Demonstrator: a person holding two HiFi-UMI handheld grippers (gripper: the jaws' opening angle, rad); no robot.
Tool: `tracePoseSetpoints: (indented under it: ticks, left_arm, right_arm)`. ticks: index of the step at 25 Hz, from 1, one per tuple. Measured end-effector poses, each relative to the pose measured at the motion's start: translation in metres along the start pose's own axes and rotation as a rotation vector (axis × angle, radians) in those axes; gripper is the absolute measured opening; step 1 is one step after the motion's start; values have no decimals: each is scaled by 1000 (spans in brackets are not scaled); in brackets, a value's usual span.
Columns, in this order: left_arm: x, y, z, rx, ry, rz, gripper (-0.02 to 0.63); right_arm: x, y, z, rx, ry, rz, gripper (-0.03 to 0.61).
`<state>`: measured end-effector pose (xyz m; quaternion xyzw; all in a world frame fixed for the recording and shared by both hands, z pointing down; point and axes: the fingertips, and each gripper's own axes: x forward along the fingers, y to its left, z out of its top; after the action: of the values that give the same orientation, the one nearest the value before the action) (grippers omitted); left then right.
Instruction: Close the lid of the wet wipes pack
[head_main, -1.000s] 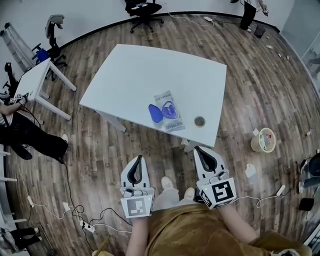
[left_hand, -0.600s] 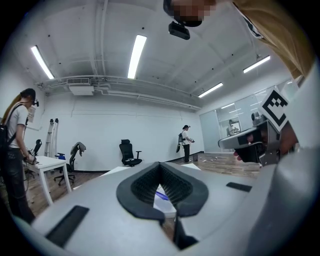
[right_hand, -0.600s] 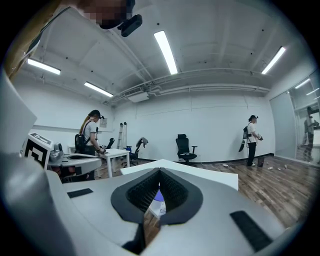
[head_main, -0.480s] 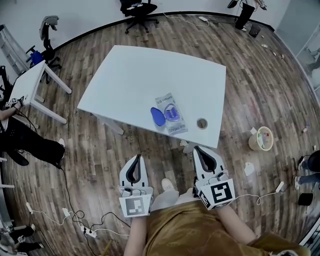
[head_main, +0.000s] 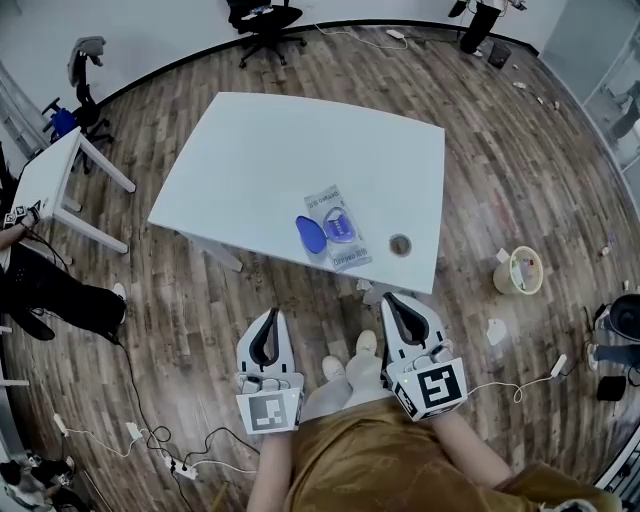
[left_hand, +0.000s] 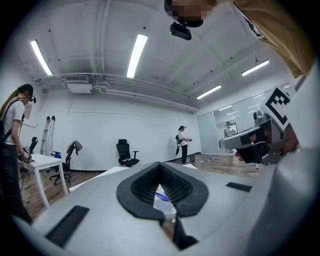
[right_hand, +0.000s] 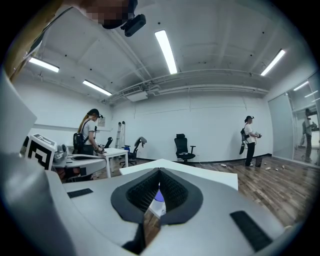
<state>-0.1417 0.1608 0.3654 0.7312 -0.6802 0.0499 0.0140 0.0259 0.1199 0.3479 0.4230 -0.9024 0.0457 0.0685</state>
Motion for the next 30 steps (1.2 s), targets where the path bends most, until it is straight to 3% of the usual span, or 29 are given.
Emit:
tracePoseSetpoints:
  ticks: [8,19,30]
  left_arm:
    - [23,3,1,34,11,-7,-2]
    - [97,19,15,68,-8,19,-2]
    - [131,27,18,61,16,40,-2]
  right_arm:
    - [21,-17,4,7,-10,12,6]
    - [64,-58,23,-5,-61,13,6]
    - [97,-83,38,-24,-86,22,6]
